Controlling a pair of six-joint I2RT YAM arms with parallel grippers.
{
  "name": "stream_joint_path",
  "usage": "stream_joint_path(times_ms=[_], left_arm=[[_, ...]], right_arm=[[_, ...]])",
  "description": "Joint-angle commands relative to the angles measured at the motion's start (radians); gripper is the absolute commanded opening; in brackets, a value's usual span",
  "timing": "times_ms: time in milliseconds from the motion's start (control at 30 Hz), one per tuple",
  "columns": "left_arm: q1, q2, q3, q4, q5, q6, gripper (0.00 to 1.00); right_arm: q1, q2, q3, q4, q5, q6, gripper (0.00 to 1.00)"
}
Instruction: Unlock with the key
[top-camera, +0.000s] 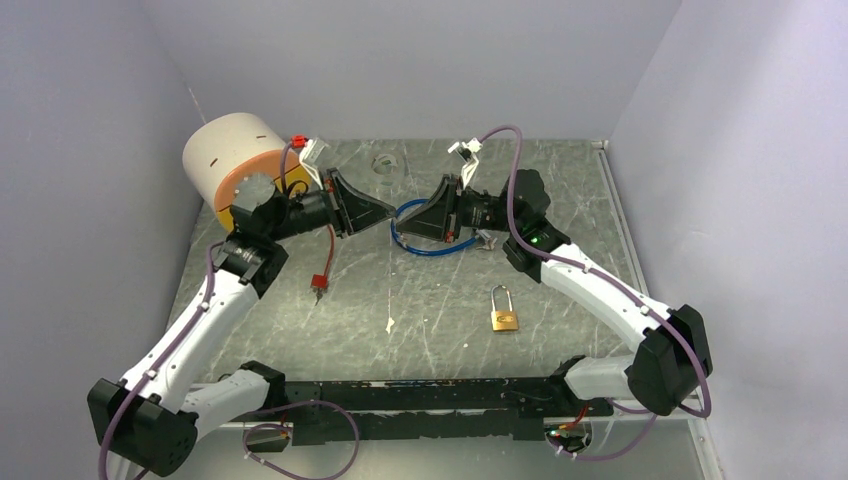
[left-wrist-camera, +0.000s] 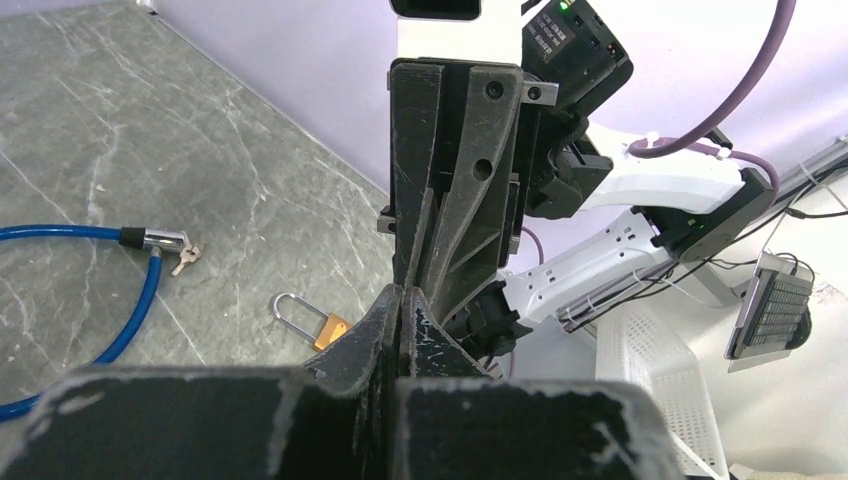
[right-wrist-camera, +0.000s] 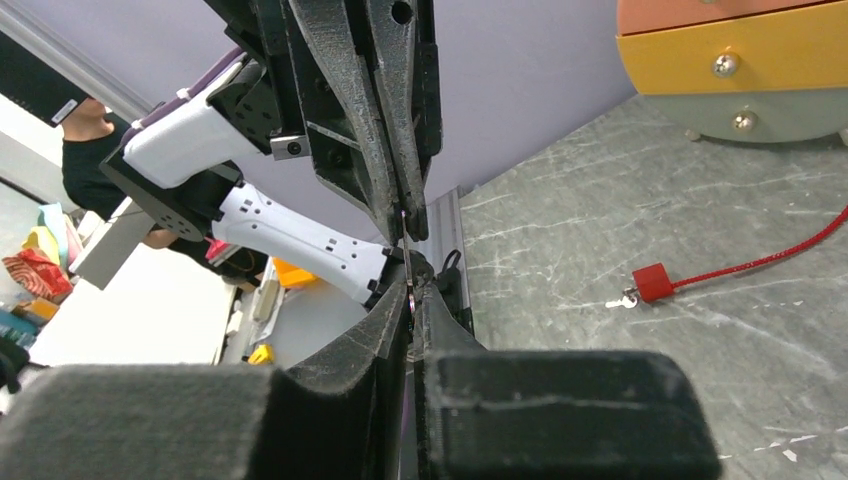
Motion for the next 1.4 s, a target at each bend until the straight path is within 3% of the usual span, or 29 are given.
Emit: stream_joint_path(times_ms=[0,133,267,400,433,533,633,767,1033,1167,1367], left_arm=[[-0.002,-0.039,-0.016,0.075,-0.042,-0.012,0.03],[-0.002,-0.043,-0.022,0.084,-0.047,-0.015,0.03],[-0.002,-0.047,-0.026,0.081,-0.058,-0.013,0.03],[-0.002,-0.051,-0.016,0.032,-0.089,-0.003,0.03],[-0.002,-0.051,-0.011,0.005,-0.106,0.004,0.09],[-0.002,-0.054,0.015,-0.108,-0.176,0.036,0.43],[-0.002,-0.075,0.046,-0.278,-0.317,0.100,0.68],[-0.002,-0.128,0.034,-0.403,-0.566,0.164,0.87],[-0.022,-0.023,0.055,-0.496,-0.587,0.112,0.94],[-0.111,0.088,0.058,-0.480,-0.635,0.090,0.94],[-0.299,0.327,0.150,-0.517,-0.719,0.023,0.94]], right_arm=[[0.005,-0.025,-0.002,0.069,-0.011,-0.002,0.10],[0.004,-0.026,-0.003,0.065,-0.010,-0.004,0.11],[0.005,-0.023,0.005,0.060,-0.020,-0.008,0.00],[0.005,-0.028,-0.003,0.042,-0.003,-0.018,0.00],[0.004,-0.032,-0.007,0.026,0.008,-0.027,0.00],[-0.002,-0.049,-0.013,-0.045,0.045,-0.074,0.00],[-0.031,-0.090,-0.015,-0.169,0.127,-0.154,0.00],[-0.080,-0.170,-0.005,-0.368,0.348,-0.240,0.00],[-0.120,-0.291,0.069,-0.802,1.078,-0.333,0.00],[-0.145,-0.339,0.084,-0.933,1.276,-0.313,0.00],[-0.157,-0.382,0.120,-1.107,1.410,-0.235,0.00]])
